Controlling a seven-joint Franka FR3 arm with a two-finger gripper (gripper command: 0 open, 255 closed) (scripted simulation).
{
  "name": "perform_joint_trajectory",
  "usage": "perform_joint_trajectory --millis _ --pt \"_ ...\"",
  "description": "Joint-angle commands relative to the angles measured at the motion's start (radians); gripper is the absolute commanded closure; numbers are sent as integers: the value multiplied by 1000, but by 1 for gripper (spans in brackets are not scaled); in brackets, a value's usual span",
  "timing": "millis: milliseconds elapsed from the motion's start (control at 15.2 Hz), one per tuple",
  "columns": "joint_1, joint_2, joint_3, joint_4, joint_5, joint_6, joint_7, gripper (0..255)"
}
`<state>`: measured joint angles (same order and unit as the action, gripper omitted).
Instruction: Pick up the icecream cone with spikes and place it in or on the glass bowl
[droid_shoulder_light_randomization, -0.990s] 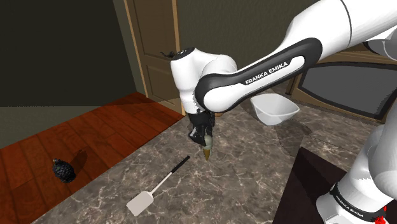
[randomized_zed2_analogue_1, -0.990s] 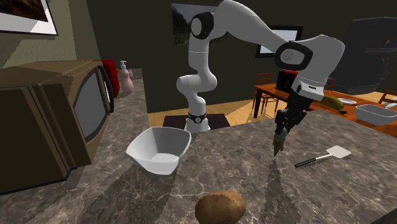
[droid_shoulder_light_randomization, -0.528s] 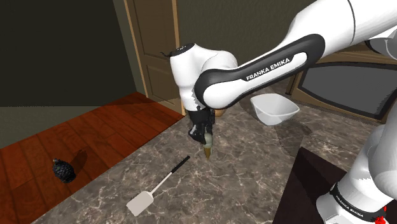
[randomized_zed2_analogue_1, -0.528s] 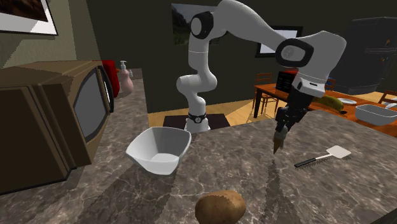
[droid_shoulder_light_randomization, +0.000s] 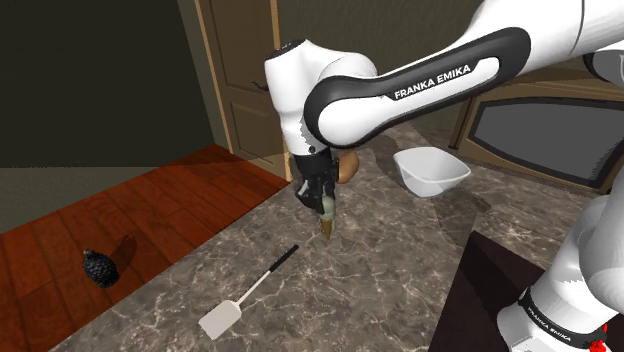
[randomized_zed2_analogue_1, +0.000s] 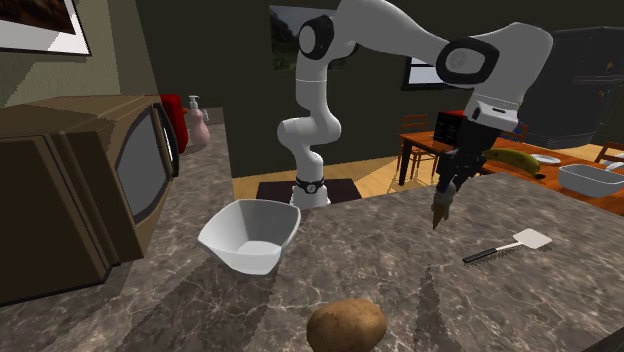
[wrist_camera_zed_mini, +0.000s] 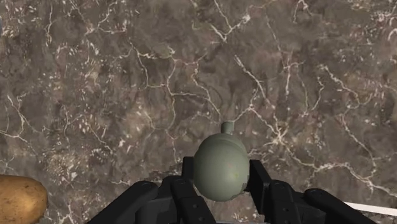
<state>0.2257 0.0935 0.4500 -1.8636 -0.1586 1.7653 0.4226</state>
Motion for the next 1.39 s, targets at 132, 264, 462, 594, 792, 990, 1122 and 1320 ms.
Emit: perform_joint_trajectory --millis 132,264,462,594,792,990,1122,1320 --pt "0 -6 1 46 4 -52 -8 255" --pt "0 -10 1 69 7 -77 -12 255" --pt "1 -14 2 105 9 -116 -17 255" --pt "1 -15 2 130 10 -143 -21 255" --pt "2 -16 3 170 11 -182 -25 255" --pt "4 -13 4 213 10 -223 -28 255" --pt "5 -11 4 243 9 -251 -30 255" --pt "8 -4 6 291 6 -293 -33 255"
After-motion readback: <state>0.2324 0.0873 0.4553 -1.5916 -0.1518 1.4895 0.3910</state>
